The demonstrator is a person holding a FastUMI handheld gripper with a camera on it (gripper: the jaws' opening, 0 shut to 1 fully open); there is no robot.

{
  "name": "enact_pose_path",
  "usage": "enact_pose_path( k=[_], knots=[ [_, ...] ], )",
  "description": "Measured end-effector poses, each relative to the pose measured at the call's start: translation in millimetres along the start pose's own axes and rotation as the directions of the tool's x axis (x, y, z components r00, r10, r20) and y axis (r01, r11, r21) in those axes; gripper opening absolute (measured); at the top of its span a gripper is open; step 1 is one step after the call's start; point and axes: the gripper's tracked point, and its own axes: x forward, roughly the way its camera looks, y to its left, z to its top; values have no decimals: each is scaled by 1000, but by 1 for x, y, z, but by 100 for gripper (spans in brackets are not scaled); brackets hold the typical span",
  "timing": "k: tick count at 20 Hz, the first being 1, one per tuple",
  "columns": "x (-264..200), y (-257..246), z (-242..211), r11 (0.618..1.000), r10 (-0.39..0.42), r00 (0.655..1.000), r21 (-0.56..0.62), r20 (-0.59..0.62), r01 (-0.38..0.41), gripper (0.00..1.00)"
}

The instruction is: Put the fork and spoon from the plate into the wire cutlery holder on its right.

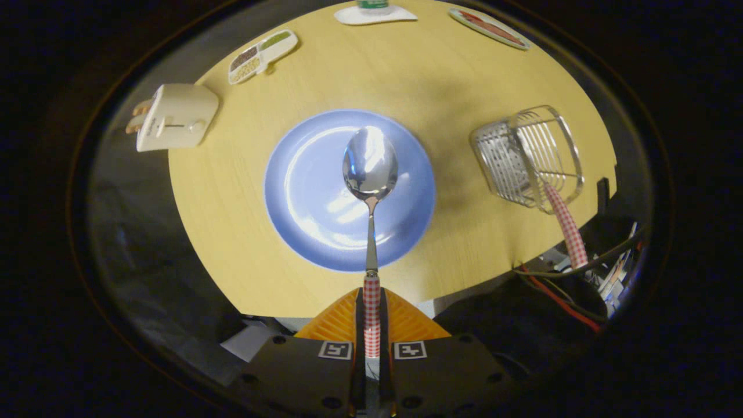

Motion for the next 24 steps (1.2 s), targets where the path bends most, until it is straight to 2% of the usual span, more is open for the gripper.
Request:
enact_pose_path(
  k=[2,4,9,11,15,20,24],
  knots=[
    [-17,-9,-2,999,10,1000,52,-2,-10,12],
    [-28,-22,0,996,-12,1000,84,-24,14,12],
    [-50,-63,4,979,-9,990,200,-143,38,12],
    [-55,-67,7,965,43,974,263,-222,18,12],
    [-56,-67,33,915,157,950,401,-271,-37,12],
    [-54,-66,49,850,284,890,524,-357,-61,12],
    [-42,-74,53,840,330,842,540,-427,-55,12]
  ],
)
